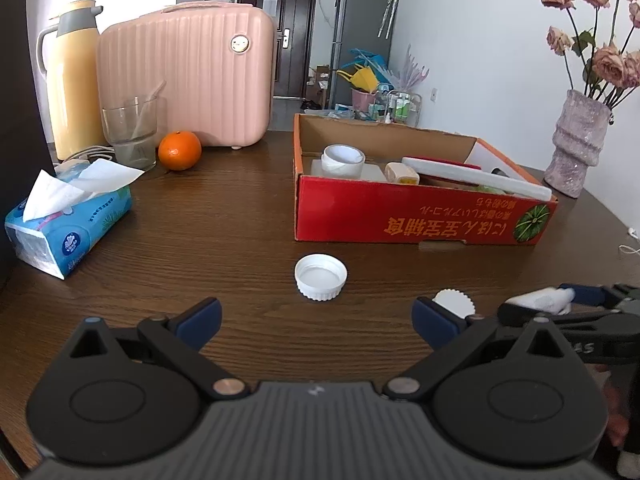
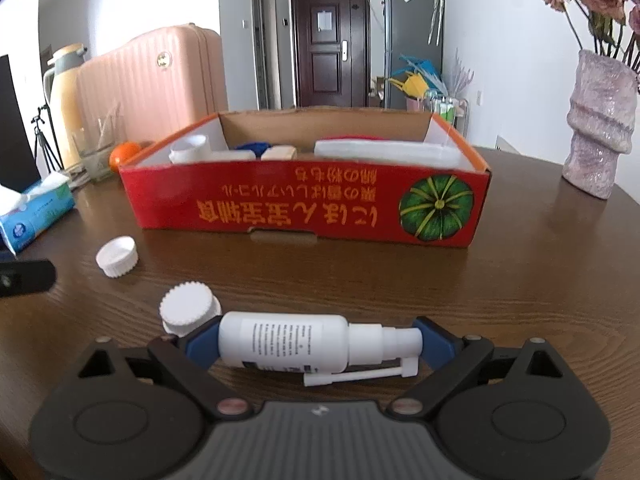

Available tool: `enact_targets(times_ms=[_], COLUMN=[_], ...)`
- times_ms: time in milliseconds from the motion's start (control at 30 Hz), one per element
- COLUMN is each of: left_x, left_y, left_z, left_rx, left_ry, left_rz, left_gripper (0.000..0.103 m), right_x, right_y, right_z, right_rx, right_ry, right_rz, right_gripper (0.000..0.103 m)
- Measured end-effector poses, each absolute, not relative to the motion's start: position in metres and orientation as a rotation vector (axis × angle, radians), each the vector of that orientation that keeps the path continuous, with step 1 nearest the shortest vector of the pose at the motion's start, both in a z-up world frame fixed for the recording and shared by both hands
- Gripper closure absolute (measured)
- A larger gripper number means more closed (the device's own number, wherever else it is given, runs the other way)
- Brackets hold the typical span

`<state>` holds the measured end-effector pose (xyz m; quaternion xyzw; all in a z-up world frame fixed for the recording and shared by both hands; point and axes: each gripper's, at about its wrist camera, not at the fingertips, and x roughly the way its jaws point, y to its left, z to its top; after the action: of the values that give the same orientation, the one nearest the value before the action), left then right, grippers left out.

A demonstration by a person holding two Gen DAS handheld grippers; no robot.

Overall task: Organize rigid objects
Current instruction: 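Grasp the white ridged cap with the left tool while the right tool holds the spray bottle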

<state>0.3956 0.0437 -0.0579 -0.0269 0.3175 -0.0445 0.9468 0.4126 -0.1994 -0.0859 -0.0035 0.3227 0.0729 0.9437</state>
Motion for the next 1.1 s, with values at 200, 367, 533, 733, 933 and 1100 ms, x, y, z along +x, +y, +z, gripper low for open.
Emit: enact_targets(times_ms=[200, 367, 533, 733, 933, 1100], left_x=[0.395, 0.396, 0.402, 0.411, 0.421, 0.424], left_y=[0.030, 0.013, -0.011, -0.044, -0.071, -0.081], left_z=[-0.055, -0.051, -0.053, -0.058, -0.072, -0.079], left_rx=[-0.005, 0.007, 0.026, 0.049, 0.045, 0.059], left_ry=[0.642, 0.653, 0.680, 0.707, 0.744, 0.736], left_rz=[-0.065, -0.064, -0.072, -0.072, -0.049, -0.025], left_gripper=[0.000, 0.000, 0.000, 0.000, 0.000, 0.000], right_x=[0.398, 0.383, 0.369, 0.358, 0.353, 0.355], right_y=[-0.206, -0.216, -0.234, -0.266, -0.288, -0.301], right_z=[-0.067, -0.050, -0.037, -0.032, -0.038, -0.045], right_rx=[0.007, 0.005, -0.013, 0.009, 0.065, 0.139], right_ry=[0.591, 0.540, 0.490, 0.459, 0.444, 0.440], right_rz=[0.145, 0.155, 0.142, 0.101, 0.069, 0.053], right_gripper=[0.005, 0.005, 0.005, 0.005, 0.005, 0.005])
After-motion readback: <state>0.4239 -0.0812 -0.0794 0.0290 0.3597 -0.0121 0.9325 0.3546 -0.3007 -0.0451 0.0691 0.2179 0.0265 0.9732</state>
